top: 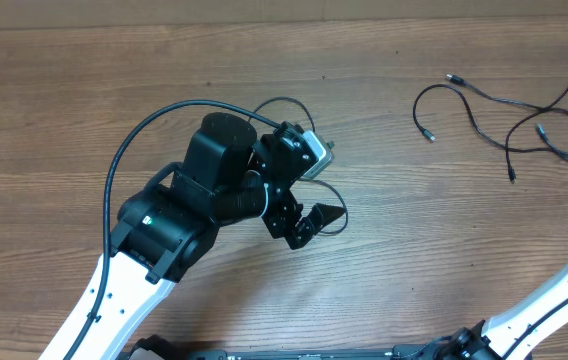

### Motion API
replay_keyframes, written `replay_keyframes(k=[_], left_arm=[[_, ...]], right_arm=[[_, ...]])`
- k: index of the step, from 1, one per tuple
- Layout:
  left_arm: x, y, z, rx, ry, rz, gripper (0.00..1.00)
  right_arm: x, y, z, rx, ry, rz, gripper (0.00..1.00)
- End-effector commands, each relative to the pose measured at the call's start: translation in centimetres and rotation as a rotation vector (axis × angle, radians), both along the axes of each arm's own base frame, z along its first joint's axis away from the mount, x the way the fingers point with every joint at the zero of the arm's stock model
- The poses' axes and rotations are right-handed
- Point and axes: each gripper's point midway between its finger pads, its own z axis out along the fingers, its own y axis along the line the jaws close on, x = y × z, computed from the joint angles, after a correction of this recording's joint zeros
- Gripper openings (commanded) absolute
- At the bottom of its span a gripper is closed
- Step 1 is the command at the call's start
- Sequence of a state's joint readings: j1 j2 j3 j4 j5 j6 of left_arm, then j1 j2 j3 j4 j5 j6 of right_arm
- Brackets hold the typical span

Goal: Untangle cables

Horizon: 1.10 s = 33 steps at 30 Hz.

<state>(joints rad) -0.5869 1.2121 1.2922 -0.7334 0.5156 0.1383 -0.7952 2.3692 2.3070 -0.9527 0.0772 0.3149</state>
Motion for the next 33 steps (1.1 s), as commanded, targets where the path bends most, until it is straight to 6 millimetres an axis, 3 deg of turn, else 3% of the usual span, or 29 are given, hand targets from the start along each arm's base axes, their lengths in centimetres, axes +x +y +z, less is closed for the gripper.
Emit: replay_keyframes(k=[1, 7, 12, 19, 25, 33], left_arm=[[0.3, 0.0, 0.7, -0.005, -0.025, 0.000, 1.00], [0.3, 0.0, 0.7, -0.005, -0.025, 0.000, 1.00], [0.3, 0.0, 0.7, -0.005, -0.025, 0.000, 1.00], [0.3, 0.0, 0.7, -0.005, -0.025, 0.000, 0.99], [0.3, 0.0, 0.7, -0.005, -0.025, 0.000, 1.00], [0.3, 0.0, 0.7, -0.005, -0.025, 0.000, 1.00]], right_arm=[[1.4, 1.5, -0.1, 0.069, -0.061, 0.063, 0.88], [3.9, 6.1, -0.3, 0.194, -0.120, 0.260, 0.92], [7.3, 13.5, 0.0, 0.275, -0.157, 0.589, 0.97], [9.9, 24.9, -1.2, 0.338, -0.035, 0.854, 1.00], [10.2, 34.5, -2.2, 0.384, 0.095, 1.021, 1.00], [8.2, 44.1, -3.3, 0.371, 0.295, 1.204, 1.00]])
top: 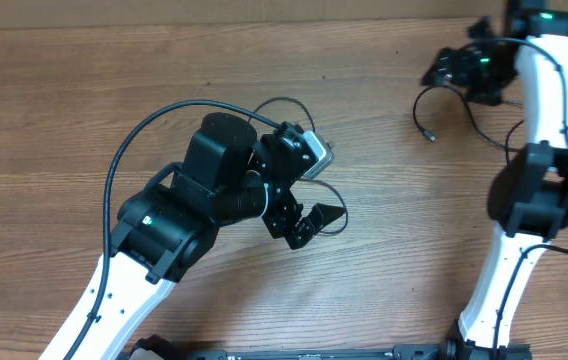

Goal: Untangle cables

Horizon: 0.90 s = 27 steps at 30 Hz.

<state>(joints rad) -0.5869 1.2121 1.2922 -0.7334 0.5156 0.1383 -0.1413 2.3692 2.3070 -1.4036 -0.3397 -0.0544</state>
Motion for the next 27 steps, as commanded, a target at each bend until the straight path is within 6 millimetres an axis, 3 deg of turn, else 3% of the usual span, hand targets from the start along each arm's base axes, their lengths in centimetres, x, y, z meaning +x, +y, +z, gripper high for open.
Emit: replay_keyframes(k=[1, 12, 20, 27], left_arm=[[0.3, 0.0, 0.7, -0.005, -0.025, 0.000, 0.99], [0.3, 0.0, 0.7, -0.005, -0.025, 0.000, 1.00], [0.3, 0.0, 0.7, -0.005, -0.025, 0.000, 1.00], [0.3, 0.0, 0.7, -0.005, -0.025, 0.000, 1.00]], right_arm=[[-0.9, 2.9, -0.4, -0.055, 0.026, 0.111, 1.00], [-5.9, 13.6, -0.8, -0.094, 0.175, 0.300, 1.00], [-6.8, 17.6, -1.1, -0.167, 0.213, 0.145, 1.00], [-7.6, 19.8, -1.6, -0.166, 0.236, 0.103, 1.00]])
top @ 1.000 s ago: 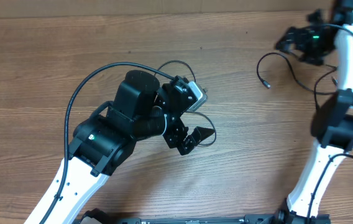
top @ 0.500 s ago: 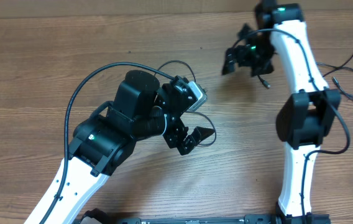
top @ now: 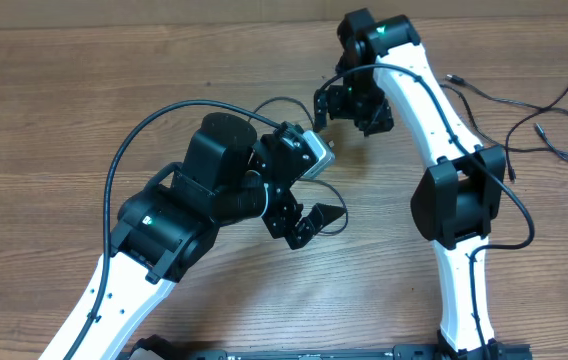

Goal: Untangle cables

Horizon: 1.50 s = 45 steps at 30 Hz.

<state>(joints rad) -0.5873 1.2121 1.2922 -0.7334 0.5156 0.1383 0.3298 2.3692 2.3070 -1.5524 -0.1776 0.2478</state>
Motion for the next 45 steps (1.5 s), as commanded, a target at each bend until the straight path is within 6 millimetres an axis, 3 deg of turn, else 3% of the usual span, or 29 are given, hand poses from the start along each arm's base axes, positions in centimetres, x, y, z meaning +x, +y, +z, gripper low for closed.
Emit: replay_keyframes(k=[1, 12, 20, 30, 39, 45], left_arm=[[0.3, 0.0, 0.7, -0.005, -0.025, 0.000, 0.99], [0.3, 0.0, 0.7, -0.005, -0.025, 0.000, 1.00], [0.3, 0.0, 0.7, -0.005, -0.025, 0.000, 1.00], [0.3, 0.0, 0.7, -0.005, -0.025, 0.000, 0.99], [0.3, 0.0, 0.7, -0.005, -0.025, 0.000, 1.00], [0.3, 0.0, 0.7, -0.005, -0.025, 0.000, 0.99]], right_arm=[[-0.2, 0.9, -0.8, -0.019, 0.017, -0.065, 1.00], [-2.9, 1.8, -5.7, -0.068, 0.114, -0.096, 0.96], [-2.0, 2.7, -6.8, -0.066, 0.062, -0.105, 0.95], [-1.8, 3.0, -9.4, -0.057, 0.045, -0.134, 0.76], [-1.8, 2.9, -11.3, -0.059, 0.028, -0.134, 0.74], [-1.7, 2.9, -12.0, -0.051, 0.013, -0.135, 0.53]])
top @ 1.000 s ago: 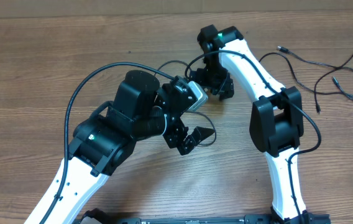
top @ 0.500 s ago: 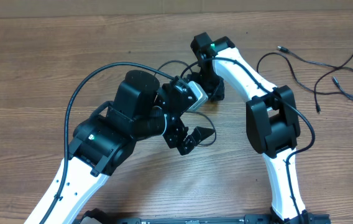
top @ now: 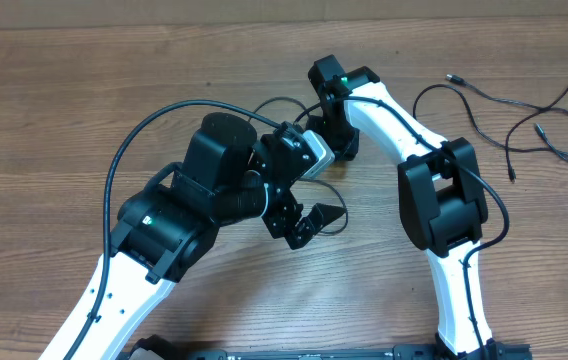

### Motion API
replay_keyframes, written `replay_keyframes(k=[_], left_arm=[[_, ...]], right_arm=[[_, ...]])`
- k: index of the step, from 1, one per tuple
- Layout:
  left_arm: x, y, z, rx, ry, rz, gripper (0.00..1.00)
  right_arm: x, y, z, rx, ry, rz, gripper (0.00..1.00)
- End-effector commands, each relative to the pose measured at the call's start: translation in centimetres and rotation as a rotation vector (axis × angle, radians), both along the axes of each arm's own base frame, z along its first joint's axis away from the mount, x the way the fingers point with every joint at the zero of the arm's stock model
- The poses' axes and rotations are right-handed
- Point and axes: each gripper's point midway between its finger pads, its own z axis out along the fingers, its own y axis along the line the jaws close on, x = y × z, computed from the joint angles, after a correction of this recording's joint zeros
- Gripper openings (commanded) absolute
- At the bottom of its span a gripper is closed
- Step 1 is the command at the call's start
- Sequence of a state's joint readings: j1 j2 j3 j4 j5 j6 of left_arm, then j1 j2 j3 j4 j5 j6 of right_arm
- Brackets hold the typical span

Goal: Untangle cables

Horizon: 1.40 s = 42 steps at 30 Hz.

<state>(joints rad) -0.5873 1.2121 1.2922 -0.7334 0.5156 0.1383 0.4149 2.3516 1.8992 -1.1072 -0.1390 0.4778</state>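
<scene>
A thin black cable point(top: 343, 214) loops on the wooden table around my left gripper point(top: 310, 224), and more of it arcs out behind the left wrist point(top: 282, 99). The left fingers stand apart, low over the table. My right gripper point(top: 336, 138) has reached across to the middle and sits tight against the left wrist's silver camera block point(top: 314, 155). Its fingers are hidden under its own wrist. A second tangle of thin black cables point(top: 504, 112) lies spread at the far right, away from both grippers.
The left arm's thick black supply cable point(top: 124, 160) arches over the table's left half. The white right arm point(top: 434, 200) stretches from the front edge up to the middle. Loose plug ends lie at the right point(top: 427, 133).
My right gripper has moved down and to the left, from a spot above the left wrist to right beside its camera block. The left arm and the cables have not moved.
At first the right arm was almost out of view at the lower right. Then its gripper hung over the cables at the far right. After that it was at the table's middle, and now it sits against the left wrist. The left arm stayed still throughout.
</scene>
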Motion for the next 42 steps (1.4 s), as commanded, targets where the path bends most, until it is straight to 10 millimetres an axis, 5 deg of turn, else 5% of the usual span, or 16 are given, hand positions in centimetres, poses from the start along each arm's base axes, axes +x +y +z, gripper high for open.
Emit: replay_keyframes(k=[1, 14, 34, 38, 42], left_arm=[[0.3, 0.0, 0.7, -0.005, -0.025, 0.000, 1.00], [0.3, 0.0, 0.7, -0.005, -0.025, 0.000, 1.00], [0.3, 0.0, 0.7, -0.005, -0.025, 0.000, 1.00], [0.3, 0.0, 0.7, -0.005, -0.025, 0.000, 1.00], [0.3, 0.0, 0.7, -0.005, -0.025, 0.000, 0.99]], right_arm=[[-0.9, -0.3, -2.5, -0.024, 0.035, 0.007, 0.49], [-1.0, 0.8, -2.5, -0.017, 0.018, 0.027, 0.19], [-1.4, 2.7, -2.4, -0.008, 0.000, 0.050, 0.04], [-0.3, 1.7, -1.2, -0.004, -0.006, 0.022, 0.04], [1.7, -0.2, 2.1, 0.003, -0.024, -0.027, 0.04]])
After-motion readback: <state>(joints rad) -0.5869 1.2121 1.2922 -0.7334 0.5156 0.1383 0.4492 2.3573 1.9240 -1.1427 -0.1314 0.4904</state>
